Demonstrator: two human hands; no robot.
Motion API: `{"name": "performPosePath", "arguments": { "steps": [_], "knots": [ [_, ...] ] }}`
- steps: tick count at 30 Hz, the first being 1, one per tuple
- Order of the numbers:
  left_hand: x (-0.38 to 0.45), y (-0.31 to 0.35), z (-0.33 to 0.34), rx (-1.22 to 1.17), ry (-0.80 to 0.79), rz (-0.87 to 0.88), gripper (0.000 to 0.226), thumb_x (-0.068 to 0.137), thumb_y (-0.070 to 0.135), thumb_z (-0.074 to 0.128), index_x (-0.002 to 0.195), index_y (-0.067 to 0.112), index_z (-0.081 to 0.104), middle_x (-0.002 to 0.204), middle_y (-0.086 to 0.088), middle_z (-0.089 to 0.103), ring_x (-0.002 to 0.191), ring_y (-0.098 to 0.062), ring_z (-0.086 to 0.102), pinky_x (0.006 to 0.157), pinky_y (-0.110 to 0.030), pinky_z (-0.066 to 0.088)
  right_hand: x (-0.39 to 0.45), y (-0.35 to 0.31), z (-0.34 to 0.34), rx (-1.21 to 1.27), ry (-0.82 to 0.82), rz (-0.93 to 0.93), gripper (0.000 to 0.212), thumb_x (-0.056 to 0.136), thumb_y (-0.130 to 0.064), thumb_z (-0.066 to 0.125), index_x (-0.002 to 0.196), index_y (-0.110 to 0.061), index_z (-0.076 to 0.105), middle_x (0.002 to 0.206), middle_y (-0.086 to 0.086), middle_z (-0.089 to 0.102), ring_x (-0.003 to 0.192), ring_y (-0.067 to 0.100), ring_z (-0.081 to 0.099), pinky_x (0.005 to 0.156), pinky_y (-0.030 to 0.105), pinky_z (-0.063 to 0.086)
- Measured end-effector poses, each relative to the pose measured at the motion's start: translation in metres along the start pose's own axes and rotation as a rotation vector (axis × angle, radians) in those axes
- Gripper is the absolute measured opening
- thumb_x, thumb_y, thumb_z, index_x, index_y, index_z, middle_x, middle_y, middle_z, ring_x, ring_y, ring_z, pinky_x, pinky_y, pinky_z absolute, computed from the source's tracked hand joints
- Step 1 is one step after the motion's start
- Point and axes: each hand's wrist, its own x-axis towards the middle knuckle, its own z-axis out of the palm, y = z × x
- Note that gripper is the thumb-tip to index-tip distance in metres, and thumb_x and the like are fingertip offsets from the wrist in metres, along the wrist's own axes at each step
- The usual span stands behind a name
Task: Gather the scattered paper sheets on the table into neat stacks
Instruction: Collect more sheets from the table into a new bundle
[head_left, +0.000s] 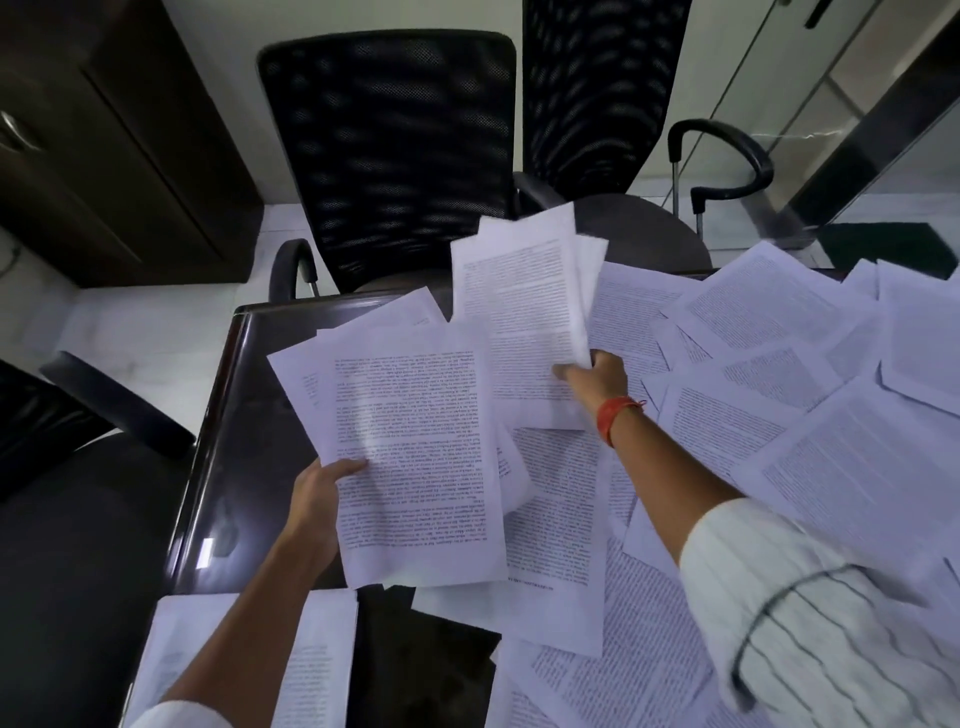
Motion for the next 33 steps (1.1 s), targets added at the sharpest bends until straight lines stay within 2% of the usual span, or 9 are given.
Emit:
{"name": "performPosePath", "arguments": {
  "steps": [7,16,20,22,23,24,25,28,33],
  "knots": [
    [-0.019,-0.009,-0.008,-0.017,0.014,-0.029,0.017,0.091,0.01,0.062,0.107,0.015,0.065,0.115,-0.017,0.069,0.106,-0.041,0.065,0.094,-0.061,0.051,-0.018,-0.002,-0.066,0.412,0.191,-0.173,0.017,0.078,-0.009,0.079,0.091,-0.013,0.07,0.087,0.001,0.071,0.077,0.015,0.066,0.068,0.025,0.053],
    [-0.058,-0.024,0.02,-0.006,-0.038,0.033,0.018,0.092,0.004,0.063,0.108,0.01,0.069,0.107,-0.013,0.072,0.097,-0.036,0.069,0.085,-0.05,0.057,-0.04,-0.052,-0.146,0.9,0.181,-0.239,0.045,0.074,-0.001,0.078,0.117,0.004,0.064,0.105,0.013,0.071,0.092,0.026,0.068,0.088,0.048,0.056],
    [-0.076,-0.037,0.039,0.015,-0.089,0.045,0.016,0.091,0.002,0.063,0.102,0.01,0.072,0.1,-0.011,0.075,0.089,-0.032,0.071,0.076,-0.042,0.057,-0.104,-0.057,-0.15,0.616,-0.261,-0.141,0.08,0.028,-0.044,0.099,0.093,-0.005,0.071,0.081,0.007,0.071,0.071,0.021,0.066,0.07,0.035,0.056],
    [-0.085,-0.046,0.045,0.038,-0.103,0.018,0.016,0.091,0.002,0.063,0.102,0.009,0.071,0.101,-0.013,0.074,0.089,-0.031,0.07,0.076,-0.042,0.057,-0.142,-0.034,-0.143,0.433,-0.406,-0.035,0.053,0.025,-0.035,0.094,0.059,-0.004,0.068,0.055,0.004,0.066,0.048,0.01,0.06,0.058,0.027,0.055],
    [-0.087,-0.051,0.046,0.057,-0.113,-0.002,0.016,0.091,0.003,0.063,0.103,0.009,0.07,0.103,-0.015,0.073,0.089,-0.032,0.07,0.078,-0.044,0.057,-0.154,-0.013,-0.136,0.325,-0.448,0.022,0.058,-0.001,-0.019,0.066,0.053,0.0,0.063,0.051,0.007,0.065,0.046,0.006,0.058,0.064,0.031,0.058],
    [-0.09,-0.058,0.046,0.073,-0.123,-0.03,0.016,0.09,0.004,0.063,0.104,0.008,0.069,0.107,-0.017,0.072,0.089,-0.033,0.069,0.079,-0.046,0.057,-0.159,0.013,-0.125,0.168,-0.415,0.01,0.012,0.069,0.002,0.075,0.066,0.001,0.064,0.064,0.014,0.07,0.057,0.008,0.06,0.077,0.039,0.059],
    [-0.093,-0.065,0.045,0.092,-0.125,-0.062,0.015,0.09,0.005,0.064,0.105,0.008,0.069,0.109,-0.02,0.071,0.09,-0.034,0.069,0.08,-0.047,0.057,-0.167,0.037,-0.119,0.01,-0.384,-0.008,0.042,0.102,-0.003,0.026,0.082,0.002,0.063,0.085,0.023,0.071,0.074,0.01,0.059,0.086,0.04,0.056],
    [-0.105,-0.083,0.043,0.166,-0.095,-0.12,0.012,0.097,0.02,0.06,0.099,0.012,0.069,0.113,-0.021,0.07,0.09,-0.032,0.067,0.084,-0.045,0.055,-0.177,0.109,-0.098,-0.195,-0.382,-0.051,0.007,0.085,-0.003,0.068,0.091,-0.007,0.068,0.091,0.007,0.071,0.085,0.014,0.061,0.065,0.017,0.051],
    [-0.12,-0.093,0.043,-0.071,-0.225,-0.162,0.058,0.101,0.062,0.031,0.112,0.02,0.07,0.1,-0.005,0.078,0.089,-0.023,0.074,0.067,-0.036,0.058,-0.204,0.152,-0.087,-0.216,-0.398,-0.043,0.033,0.074,-0.011,0.083,0.105,-0.011,0.07,0.097,0.0,0.074,0.088,0.017,0.069,0.081,0.03,0.055]
  ]
}}
